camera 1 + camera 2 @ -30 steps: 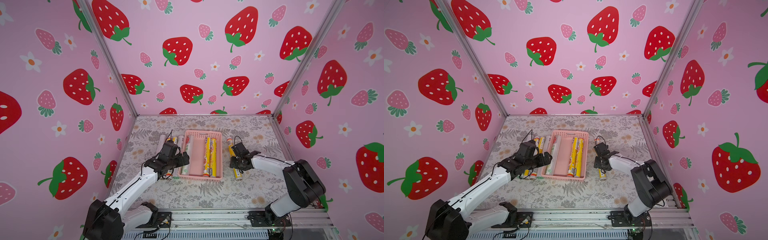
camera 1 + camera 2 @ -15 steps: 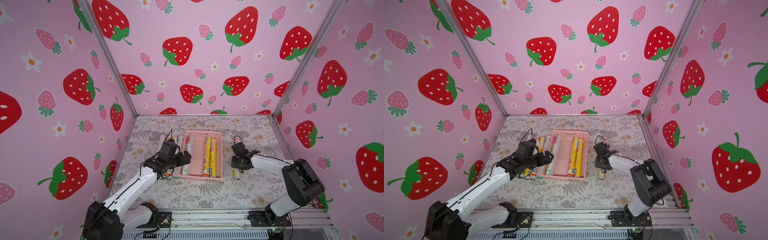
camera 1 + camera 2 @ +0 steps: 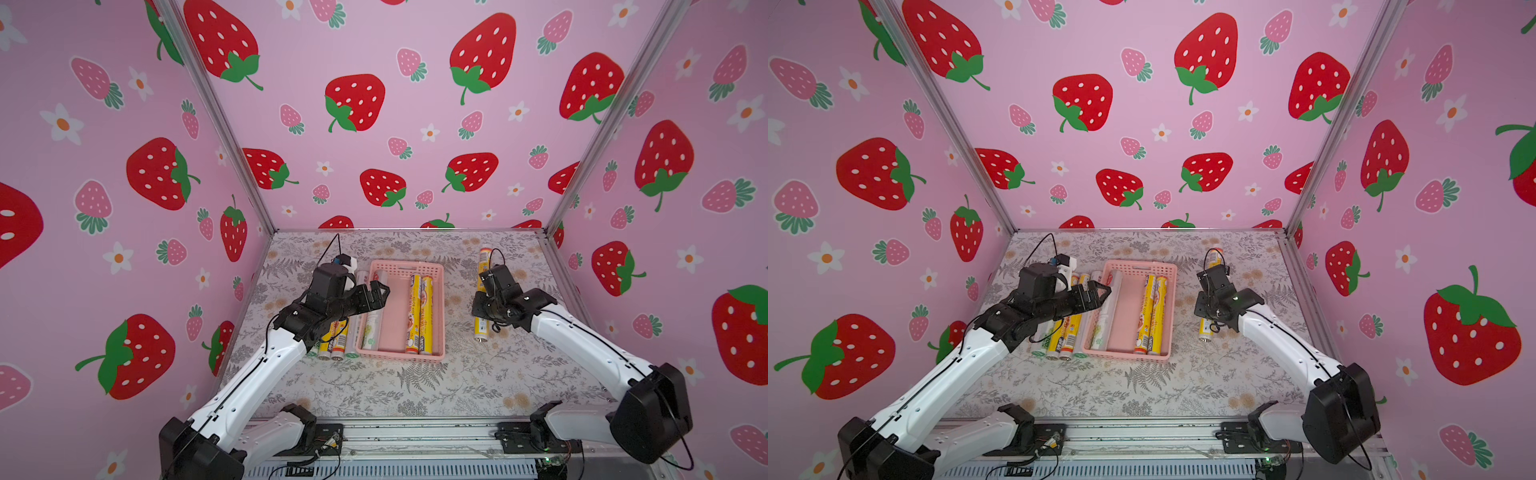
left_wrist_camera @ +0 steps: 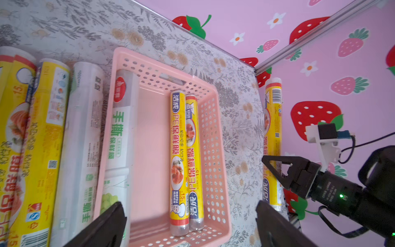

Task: Put the plastic wrap into the basket
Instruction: Pick up the plastic wrap from the center of the board, then place the plastic wrap in the basket.

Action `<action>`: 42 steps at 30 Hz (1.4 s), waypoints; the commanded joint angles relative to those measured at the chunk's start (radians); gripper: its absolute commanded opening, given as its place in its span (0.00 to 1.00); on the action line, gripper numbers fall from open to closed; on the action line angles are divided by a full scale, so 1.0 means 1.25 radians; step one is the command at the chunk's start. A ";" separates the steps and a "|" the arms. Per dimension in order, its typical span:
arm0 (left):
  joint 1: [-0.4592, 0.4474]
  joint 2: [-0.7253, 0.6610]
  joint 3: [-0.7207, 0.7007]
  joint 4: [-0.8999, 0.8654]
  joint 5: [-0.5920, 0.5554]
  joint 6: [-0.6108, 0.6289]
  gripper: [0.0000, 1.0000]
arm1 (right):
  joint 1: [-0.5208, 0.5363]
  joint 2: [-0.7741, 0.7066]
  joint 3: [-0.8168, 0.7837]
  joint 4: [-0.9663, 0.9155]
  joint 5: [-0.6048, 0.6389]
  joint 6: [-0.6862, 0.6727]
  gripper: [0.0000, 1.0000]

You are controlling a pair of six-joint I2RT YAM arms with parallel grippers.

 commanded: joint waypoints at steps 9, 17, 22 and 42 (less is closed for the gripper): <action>-0.004 0.009 -0.058 0.049 0.027 -0.039 1.00 | 0.163 0.031 0.111 0.040 0.021 0.131 0.33; 0.005 -0.062 -0.129 0.022 -0.057 -0.033 1.00 | 0.280 0.172 0.162 0.128 0.062 0.234 0.33; 0.025 -0.095 -0.159 0.010 -0.065 -0.022 1.00 | 0.316 0.228 0.167 0.177 0.089 0.297 0.33; 0.035 -0.077 -0.207 0.052 -0.052 -0.031 1.00 | 0.400 0.414 0.232 0.220 0.068 0.374 0.32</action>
